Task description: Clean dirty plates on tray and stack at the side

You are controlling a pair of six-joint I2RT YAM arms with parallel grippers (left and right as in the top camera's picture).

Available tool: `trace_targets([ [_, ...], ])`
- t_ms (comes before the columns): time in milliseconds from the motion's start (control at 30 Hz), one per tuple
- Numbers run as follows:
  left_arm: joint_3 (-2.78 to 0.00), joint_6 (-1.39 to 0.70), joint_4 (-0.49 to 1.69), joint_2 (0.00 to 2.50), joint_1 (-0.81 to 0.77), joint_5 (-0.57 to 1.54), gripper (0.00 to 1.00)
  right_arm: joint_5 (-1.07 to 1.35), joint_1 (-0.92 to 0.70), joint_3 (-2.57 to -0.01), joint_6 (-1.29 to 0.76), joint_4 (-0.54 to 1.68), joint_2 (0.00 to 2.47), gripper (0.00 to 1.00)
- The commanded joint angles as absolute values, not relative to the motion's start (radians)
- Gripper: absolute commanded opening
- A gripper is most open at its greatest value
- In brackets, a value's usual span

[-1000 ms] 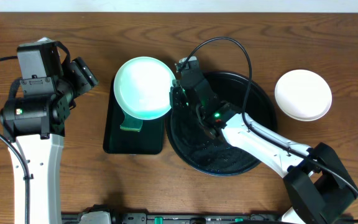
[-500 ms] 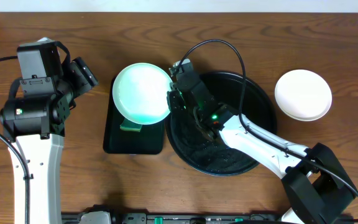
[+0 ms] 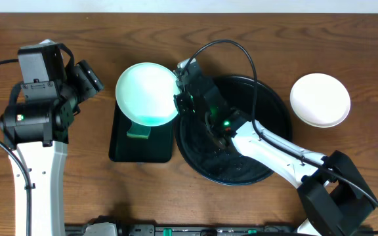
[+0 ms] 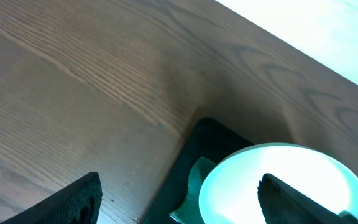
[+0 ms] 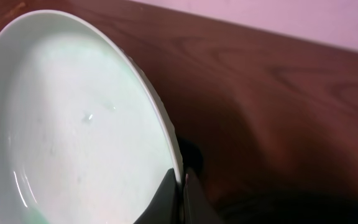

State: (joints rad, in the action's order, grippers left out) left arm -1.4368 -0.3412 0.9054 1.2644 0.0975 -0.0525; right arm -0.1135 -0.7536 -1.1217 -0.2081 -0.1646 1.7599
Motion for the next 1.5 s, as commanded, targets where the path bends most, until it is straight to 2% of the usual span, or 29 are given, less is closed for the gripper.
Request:
trace_targets([
  [0, -1.454, -0.35, 0.905, 1.27, 0.102, -0.065, 0.81, -0.128, -0.77, -1.124, -0.117, -0.186, 1.76, 0.01],
  [800, -1.454, -0.35, 0.905, 1.27, 0.102, -0.065, 0.81, -0.221, -0.878, -1.124, 0.201, -0.315, 1.754, 0.01],
  [1467, -1.454, -0.35, 0.905, 1.27, 0.102, -0.065, 0.81, -0.221, -0.879, -1.124, 0.253, -0.321, 1.621, 0.01],
])
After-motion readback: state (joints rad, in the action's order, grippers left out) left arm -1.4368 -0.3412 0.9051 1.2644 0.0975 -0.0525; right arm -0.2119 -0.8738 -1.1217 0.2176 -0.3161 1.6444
